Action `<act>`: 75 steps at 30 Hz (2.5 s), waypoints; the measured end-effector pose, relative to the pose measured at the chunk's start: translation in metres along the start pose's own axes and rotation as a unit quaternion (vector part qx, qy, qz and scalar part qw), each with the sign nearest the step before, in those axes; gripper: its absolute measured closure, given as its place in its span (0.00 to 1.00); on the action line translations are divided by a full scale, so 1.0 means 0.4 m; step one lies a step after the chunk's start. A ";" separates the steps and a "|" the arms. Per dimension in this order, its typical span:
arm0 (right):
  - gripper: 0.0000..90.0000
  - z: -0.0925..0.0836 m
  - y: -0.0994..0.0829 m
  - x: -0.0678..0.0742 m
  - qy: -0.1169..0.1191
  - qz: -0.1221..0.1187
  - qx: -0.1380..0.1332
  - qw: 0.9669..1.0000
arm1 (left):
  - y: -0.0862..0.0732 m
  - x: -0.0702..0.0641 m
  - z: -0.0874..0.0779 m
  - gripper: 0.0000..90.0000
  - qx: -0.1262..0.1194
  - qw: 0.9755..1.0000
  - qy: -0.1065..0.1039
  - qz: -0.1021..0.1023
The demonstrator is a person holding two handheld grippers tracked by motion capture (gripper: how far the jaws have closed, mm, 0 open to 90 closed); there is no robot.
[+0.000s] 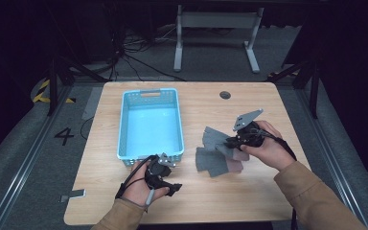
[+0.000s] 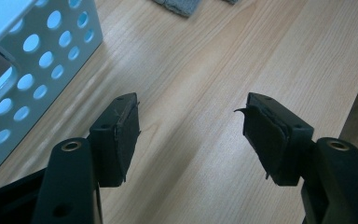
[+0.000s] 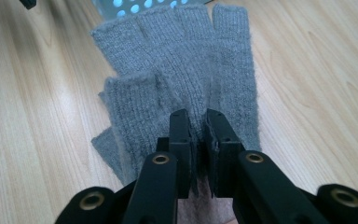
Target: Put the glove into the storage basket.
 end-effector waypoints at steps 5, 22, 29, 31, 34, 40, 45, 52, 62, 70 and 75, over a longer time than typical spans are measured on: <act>0.91 0.024 0.000 0.013 0.005 -0.012 0.012 1.000 | -0.001 0.000 0.000 0.41 0.000 1.000 -0.001 -0.001; 0.91 0.085 -0.011 0.050 0.026 -0.041 0.048 0.998 | -0.001 -0.002 0.002 0.41 0.003 1.000 -0.002 0.000; 0.90 0.103 -0.018 0.054 0.029 -0.051 0.062 0.996 | -0.002 0.000 0.005 0.41 0.003 1.000 -0.002 -0.001; 0.90 0.106 -0.018 0.054 0.031 -0.050 0.064 0.996 | -0.002 0.000 0.005 0.41 0.004 1.000 -0.002 -0.001; 0.90 0.113 -0.019 0.053 0.030 -0.053 0.070 0.996 | -0.001 -0.001 0.005 0.41 0.004 1.000 -0.002 0.000; 0.89 0.127 -0.021 0.055 0.025 -0.061 0.078 0.995 | -0.002 -0.001 0.006 0.41 0.005 1.000 -0.002 0.001; 0.88 0.136 -0.020 0.061 0.024 -0.068 0.081 0.994 | 0.001 -0.002 0.006 0.41 0.004 1.000 -0.002 0.002; 0.71 0.129 -0.020 0.068 0.024 -0.062 0.056 0.996 | 0.012 -0.006 0.013 0.41 0.007 1.000 -0.005 0.010; 0.70 0.047 -0.069 0.059 0.002 0.005 -0.003 1.000 | 0.055 -0.022 0.026 0.45 -0.012 1.000 -0.002 0.028; 0.67 0.011 -0.157 0.072 -0.007 0.074 -0.020 0.997 | 0.082 -0.030 0.038 0.68 -0.031 0.998 -0.006 0.046; 0.65 0.007 -0.197 0.087 -0.005 0.101 -0.025 0.995 | 0.096 -0.029 0.049 0.75 -0.040 0.998 -0.005 0.041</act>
Point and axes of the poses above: each handheld gripper's, and its own axes: z roughly forward along the jaws, y roughly out of its top, x roughly to its left, the point moved 8 cm from there along z, roughly forward along the jaws, and after that the axes turned 9 degrees about x, right-handed, at the moved point
